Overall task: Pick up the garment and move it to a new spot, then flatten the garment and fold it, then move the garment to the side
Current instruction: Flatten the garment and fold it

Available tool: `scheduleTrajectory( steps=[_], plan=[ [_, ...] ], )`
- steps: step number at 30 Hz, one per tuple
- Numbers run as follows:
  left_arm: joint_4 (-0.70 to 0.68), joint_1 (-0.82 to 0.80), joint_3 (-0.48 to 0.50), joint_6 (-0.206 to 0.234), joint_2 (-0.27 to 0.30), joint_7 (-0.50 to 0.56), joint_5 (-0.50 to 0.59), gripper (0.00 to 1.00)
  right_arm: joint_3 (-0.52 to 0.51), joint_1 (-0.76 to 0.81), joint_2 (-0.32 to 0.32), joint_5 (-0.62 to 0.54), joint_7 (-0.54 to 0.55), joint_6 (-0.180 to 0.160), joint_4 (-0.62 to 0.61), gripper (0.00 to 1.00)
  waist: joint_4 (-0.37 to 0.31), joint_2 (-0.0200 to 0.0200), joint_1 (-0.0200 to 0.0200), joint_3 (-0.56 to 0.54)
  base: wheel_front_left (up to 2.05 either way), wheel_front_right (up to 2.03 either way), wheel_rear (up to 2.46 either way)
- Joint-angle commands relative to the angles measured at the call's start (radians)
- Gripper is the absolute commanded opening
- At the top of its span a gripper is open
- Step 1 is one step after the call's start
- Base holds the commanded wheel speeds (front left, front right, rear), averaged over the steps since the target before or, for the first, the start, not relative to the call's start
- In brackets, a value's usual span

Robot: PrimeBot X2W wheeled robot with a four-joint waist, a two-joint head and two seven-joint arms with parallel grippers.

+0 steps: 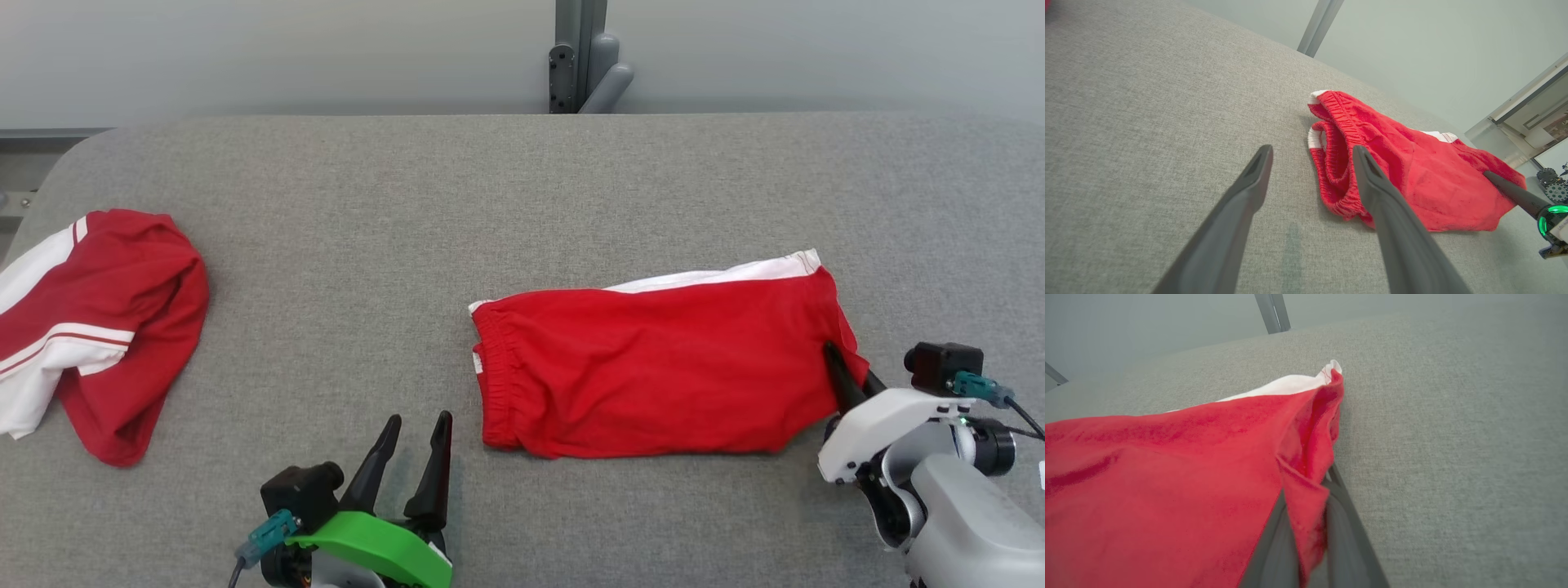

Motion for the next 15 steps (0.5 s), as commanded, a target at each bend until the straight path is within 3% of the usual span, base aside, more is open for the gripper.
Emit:
scheduleTrajectory(
  steps=[1, 8, 15],
  plan=[
    [0.001, 0.008, 0.0, 0.002, 0.004, 0.0, 0.005, 1.0, -0.003, -0.023, -0.001, -0.036, 0.0, -0.001, -0.043, 0.0, 0.0, 0.0, 0.0, 0.005, 0.0, 0.0, 0.0],
    [0.005, -0.002, -0.014, 0.002, 0.004, 0.0, -0.014, 1.0, 0.109, -0.053, 0.054, -0.105, 0.0, -0.001, -0.21, 0.0, 0.03, 0.0, 0.0, 0.011, 0.0, 0.0, 0.0],
    [0.002, 0.011, -0.024, 0.002, 0.004, 0.0, -0.022, 1.0, 0.352, -0.04, 0.107, -0.077, 0.0, -0.001, -0.304, 0.0, 0.082, 0.0, 0.0, 0.001, 0.0, 0.0, 0.0]
  ],
)
